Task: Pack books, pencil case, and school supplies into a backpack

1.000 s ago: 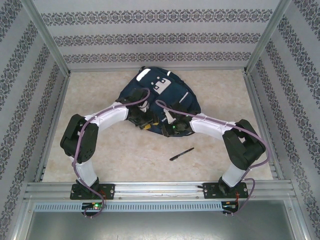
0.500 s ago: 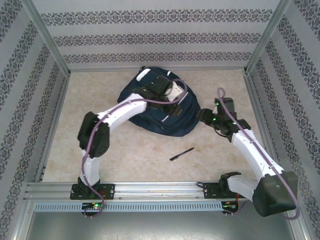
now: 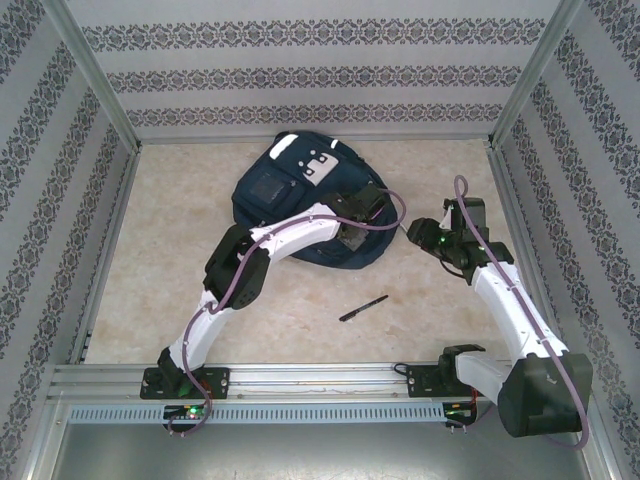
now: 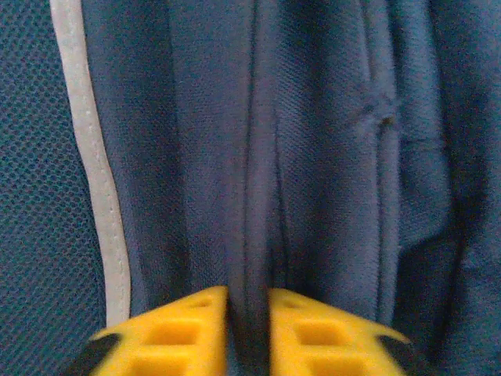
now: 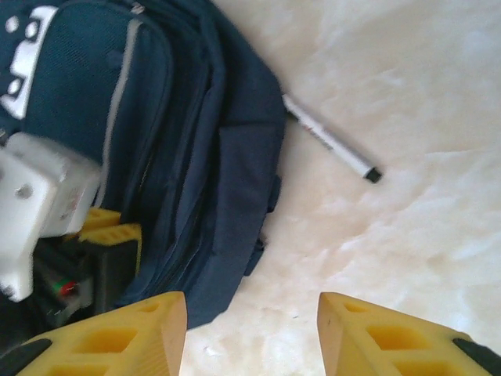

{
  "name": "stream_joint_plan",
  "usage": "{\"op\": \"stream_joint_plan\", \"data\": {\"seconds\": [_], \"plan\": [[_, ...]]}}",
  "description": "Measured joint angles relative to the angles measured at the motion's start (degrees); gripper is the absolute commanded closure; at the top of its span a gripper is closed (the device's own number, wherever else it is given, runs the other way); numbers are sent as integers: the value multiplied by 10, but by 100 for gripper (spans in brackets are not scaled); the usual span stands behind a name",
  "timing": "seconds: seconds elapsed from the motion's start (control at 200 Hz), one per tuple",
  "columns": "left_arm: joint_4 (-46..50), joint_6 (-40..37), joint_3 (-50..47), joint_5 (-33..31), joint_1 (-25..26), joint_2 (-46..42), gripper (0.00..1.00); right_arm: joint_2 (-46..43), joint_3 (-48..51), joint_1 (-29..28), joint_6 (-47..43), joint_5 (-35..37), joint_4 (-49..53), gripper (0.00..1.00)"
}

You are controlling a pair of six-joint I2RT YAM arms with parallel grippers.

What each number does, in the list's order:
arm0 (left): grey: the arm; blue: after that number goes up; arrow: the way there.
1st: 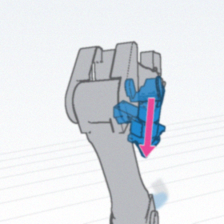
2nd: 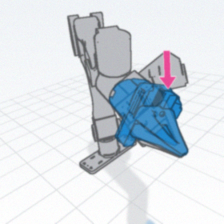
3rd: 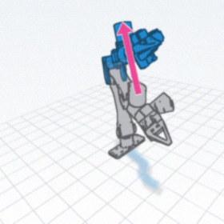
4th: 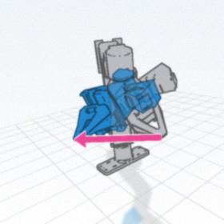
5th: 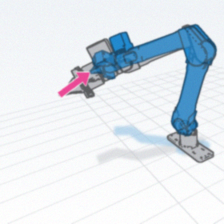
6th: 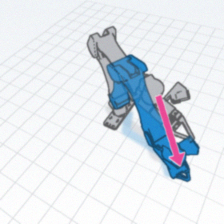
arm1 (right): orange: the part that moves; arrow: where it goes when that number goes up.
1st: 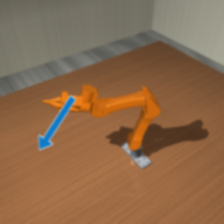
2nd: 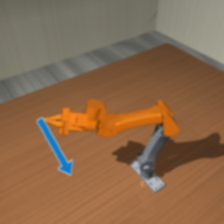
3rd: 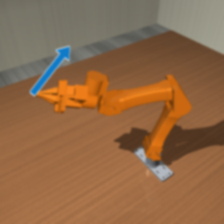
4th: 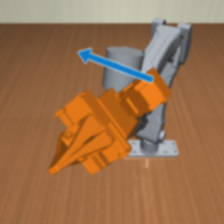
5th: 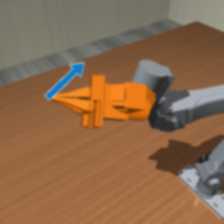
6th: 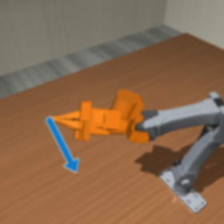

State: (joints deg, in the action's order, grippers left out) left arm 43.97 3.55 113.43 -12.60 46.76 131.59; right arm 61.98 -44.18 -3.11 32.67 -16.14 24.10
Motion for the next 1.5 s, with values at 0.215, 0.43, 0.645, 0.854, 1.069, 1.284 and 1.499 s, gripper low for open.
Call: {"op": "stream_joint_plan", "data": {"seconds": [0.215,0.43,0.645,0.854,1.069,1.284,1.499], "plan": [[47,30,51,16,-6,-1,100,4,0,0,-14,-113,-8,54],[60,44,95,42,-15,-10,100,12,5,-46,-17,-174,-26,54],[65,70,137,74,-25,-19,100,40,45,-108,0,-191,-103,54],[67,89,160,96,-29,-20,100,111,62,-122,-107,-209,-141,53],[74,94,177,100,-30,-20,100,147,53,-199,-159,-169,-216,52],[88,110,213,105,-36,-23,100,148,62,-257,-162,-41,-302,48],[89,124,229,121,-36,-23,100,175,62,-257,-154,20,-343,48]]}}
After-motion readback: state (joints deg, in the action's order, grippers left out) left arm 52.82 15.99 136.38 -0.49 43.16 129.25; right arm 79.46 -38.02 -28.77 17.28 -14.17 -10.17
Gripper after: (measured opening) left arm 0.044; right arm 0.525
